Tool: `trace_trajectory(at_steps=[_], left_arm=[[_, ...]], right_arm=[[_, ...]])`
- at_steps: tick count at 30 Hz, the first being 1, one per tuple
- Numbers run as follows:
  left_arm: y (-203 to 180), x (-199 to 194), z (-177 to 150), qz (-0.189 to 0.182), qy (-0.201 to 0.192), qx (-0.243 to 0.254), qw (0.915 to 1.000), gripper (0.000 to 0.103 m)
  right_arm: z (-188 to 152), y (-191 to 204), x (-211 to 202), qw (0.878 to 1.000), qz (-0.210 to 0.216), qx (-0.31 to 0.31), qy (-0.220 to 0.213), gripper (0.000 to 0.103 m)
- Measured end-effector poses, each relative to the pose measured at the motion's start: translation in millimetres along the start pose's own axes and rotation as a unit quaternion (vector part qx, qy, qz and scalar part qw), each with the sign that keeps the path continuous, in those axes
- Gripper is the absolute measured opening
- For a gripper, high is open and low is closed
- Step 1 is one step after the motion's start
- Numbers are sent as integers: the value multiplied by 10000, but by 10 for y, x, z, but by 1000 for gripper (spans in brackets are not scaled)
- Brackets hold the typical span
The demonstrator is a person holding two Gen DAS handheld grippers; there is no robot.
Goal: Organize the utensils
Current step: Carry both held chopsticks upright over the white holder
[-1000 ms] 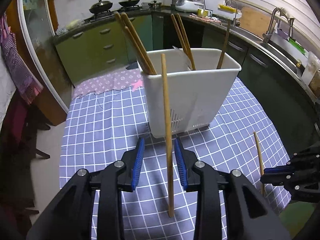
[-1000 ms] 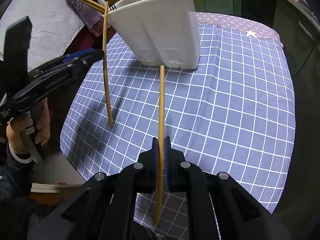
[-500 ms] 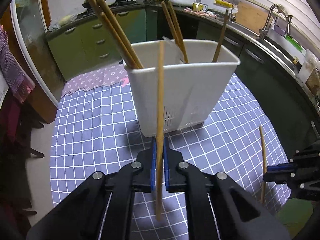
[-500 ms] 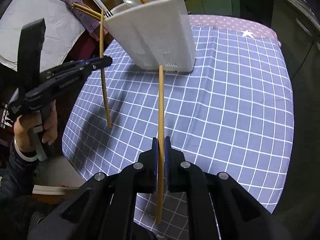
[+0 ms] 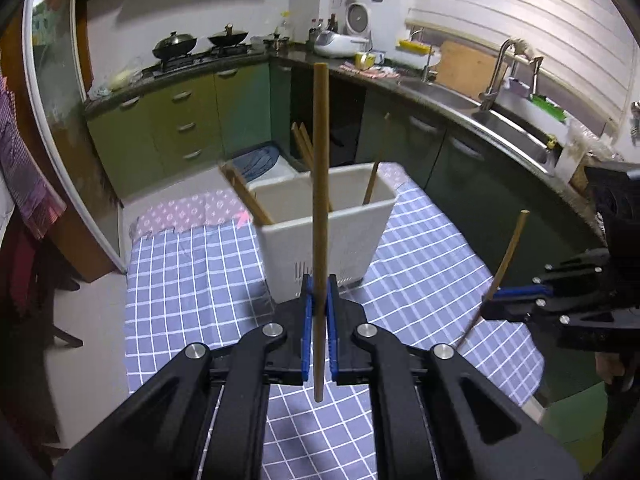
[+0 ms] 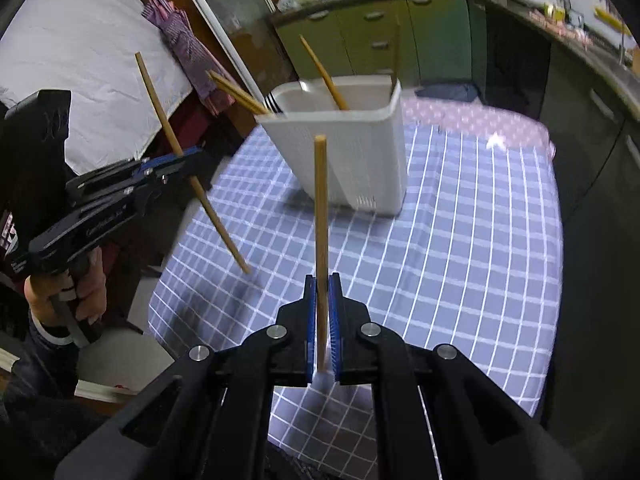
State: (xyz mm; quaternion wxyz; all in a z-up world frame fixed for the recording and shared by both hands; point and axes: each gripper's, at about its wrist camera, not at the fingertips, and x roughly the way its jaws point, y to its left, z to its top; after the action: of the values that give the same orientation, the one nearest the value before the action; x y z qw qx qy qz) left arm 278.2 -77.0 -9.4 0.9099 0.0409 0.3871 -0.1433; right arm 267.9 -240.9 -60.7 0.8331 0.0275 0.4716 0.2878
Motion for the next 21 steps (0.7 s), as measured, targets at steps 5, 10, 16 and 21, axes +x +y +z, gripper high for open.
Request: trace_trajectory(at_steps=[5, 10, 16, 21], left_arm=[[-8, -273, 343, -181, -211, -118, 9995, 6], [-74, -625, 772, -93, -877, -67, 9961, 6], [-34, -577, 1161, 214, -1636, -170, 9861, 6], [10, -140, 1215, 424, -1762, -301, 9830, 6]], right_arm=[[388, 164, -414, 9982, -180, -225, -519, 7], [798, 257, -859, 9930, -326, -326, -1085, 7], [1158, 279, -1138, 9870, -524, -309, -1488, 7], [1362, 187, -1165, 9854, -554, -171, -1600, 7]])
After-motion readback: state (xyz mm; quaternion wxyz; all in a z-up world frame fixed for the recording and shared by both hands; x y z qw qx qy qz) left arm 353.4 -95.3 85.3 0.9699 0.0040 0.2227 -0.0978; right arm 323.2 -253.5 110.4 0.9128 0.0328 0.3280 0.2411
